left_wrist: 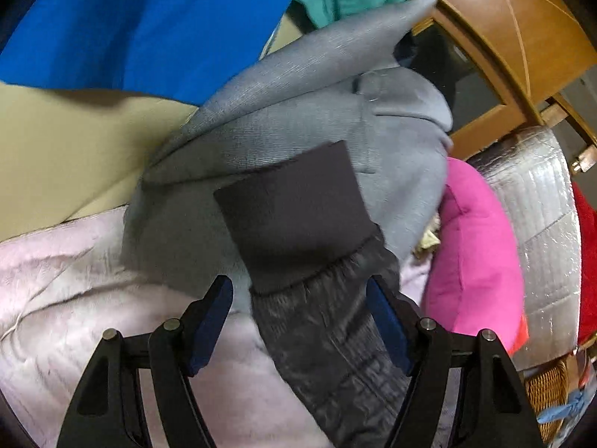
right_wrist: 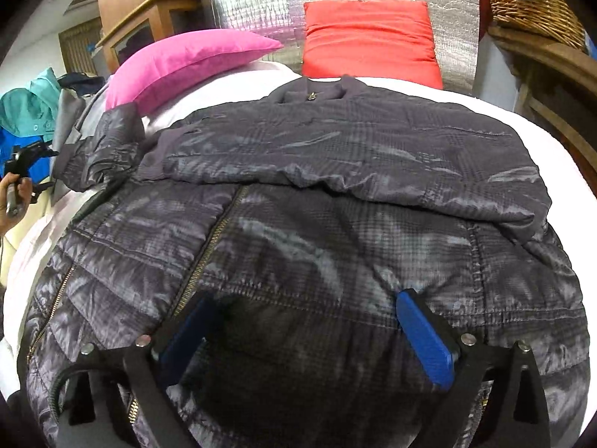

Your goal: Fold large clothes

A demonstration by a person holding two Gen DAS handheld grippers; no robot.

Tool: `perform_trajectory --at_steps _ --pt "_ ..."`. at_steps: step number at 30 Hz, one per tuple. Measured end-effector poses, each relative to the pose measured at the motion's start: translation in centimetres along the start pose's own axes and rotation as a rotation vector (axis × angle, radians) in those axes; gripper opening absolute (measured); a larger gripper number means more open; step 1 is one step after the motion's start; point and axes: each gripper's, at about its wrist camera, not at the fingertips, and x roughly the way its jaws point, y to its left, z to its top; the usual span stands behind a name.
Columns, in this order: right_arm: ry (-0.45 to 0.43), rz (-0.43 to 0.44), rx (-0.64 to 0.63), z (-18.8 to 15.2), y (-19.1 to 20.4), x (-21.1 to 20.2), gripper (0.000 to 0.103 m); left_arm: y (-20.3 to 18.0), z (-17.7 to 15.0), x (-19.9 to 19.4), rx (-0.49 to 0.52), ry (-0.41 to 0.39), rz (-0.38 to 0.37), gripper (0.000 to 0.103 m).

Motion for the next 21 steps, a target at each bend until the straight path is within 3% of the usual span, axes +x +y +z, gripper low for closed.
perform_trajectory --at_steps 4,6,8,15,21 --pt "-0.003 0.008 0.003 -0.1 -0.1 -0.1 0.101 -0.5 0.9 1.6 0.011 -0.002 0.017 0.063" --pt "-0.004 0.009 0.004 -0.1 -0.1 -0.1 0.101 -0.7 1.2 2.5 0.021 0.013 0.041 0.043" --pt "-0.004 0.009 0.005 -0.1 -0.1 -0.1 0.101 -0.8 1.5 3.0 0.037 0.03 0.093 0.002" --pt "-0.006 0.013 0.008 -0.1 -0.1 -0.1 0.101 -3.3 0.5 0.0 0.184 -0.032 0.136 0.002" --pt "-0.009 0.023 0.015 -0.1 -0.3 -0.2 0.101 -10.0 -1.4 -6.4 0.395 -0.139 0.107 0.002"
